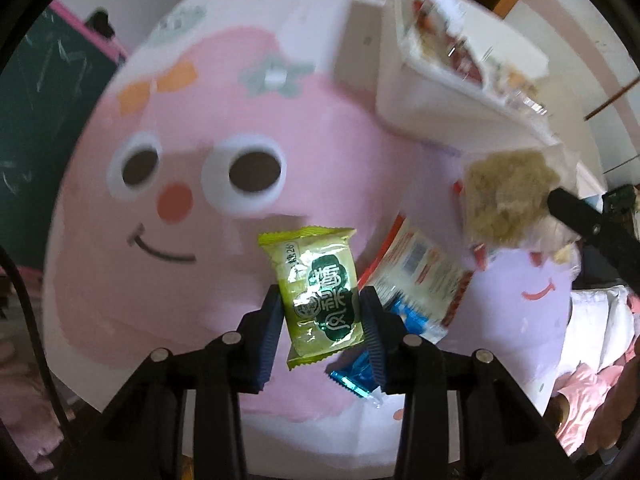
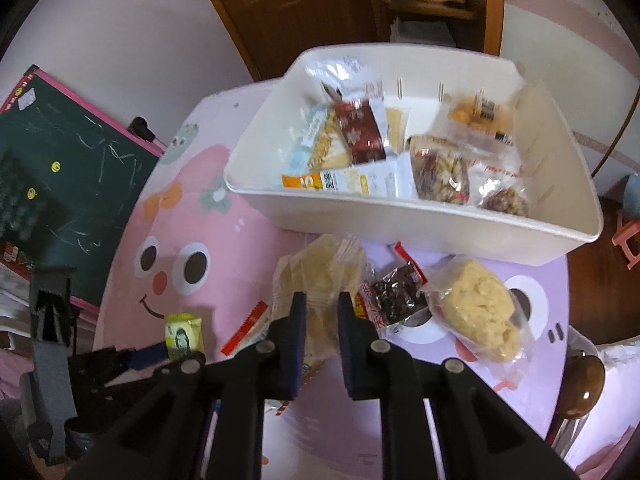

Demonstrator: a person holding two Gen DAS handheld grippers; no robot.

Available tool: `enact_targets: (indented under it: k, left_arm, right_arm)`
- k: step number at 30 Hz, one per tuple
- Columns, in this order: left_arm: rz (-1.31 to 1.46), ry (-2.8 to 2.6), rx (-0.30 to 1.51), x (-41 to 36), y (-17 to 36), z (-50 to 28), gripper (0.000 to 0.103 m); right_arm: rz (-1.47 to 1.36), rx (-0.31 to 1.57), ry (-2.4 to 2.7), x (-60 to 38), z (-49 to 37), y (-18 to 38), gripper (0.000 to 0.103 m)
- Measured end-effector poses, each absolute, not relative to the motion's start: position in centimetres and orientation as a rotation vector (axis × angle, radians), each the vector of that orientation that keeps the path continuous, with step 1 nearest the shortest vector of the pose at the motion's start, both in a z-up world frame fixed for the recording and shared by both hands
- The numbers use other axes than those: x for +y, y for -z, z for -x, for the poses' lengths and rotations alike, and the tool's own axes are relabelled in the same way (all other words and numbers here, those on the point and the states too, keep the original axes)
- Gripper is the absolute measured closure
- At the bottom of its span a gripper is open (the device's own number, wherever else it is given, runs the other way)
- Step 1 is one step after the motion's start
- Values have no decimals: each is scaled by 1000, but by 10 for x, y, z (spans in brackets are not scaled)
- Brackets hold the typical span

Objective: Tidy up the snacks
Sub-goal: 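Grasp the green biscuit packet with the left tool while the right tool grasps a puffed snack bag, then carry both packets over the white tray and open both tools to drop them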

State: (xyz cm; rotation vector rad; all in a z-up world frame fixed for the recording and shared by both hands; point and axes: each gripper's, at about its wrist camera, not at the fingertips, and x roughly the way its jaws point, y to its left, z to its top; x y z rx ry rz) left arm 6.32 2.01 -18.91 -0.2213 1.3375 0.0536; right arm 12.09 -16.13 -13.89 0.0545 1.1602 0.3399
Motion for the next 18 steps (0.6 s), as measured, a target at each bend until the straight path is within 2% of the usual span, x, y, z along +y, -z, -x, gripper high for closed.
enact_targets:
  k: [18]
  left_arm:
    - [132, 70, 973, -7, 28, -103, 66]
  right_arm:
    - [-55, 898, -244, -190, -102, 13, 89]
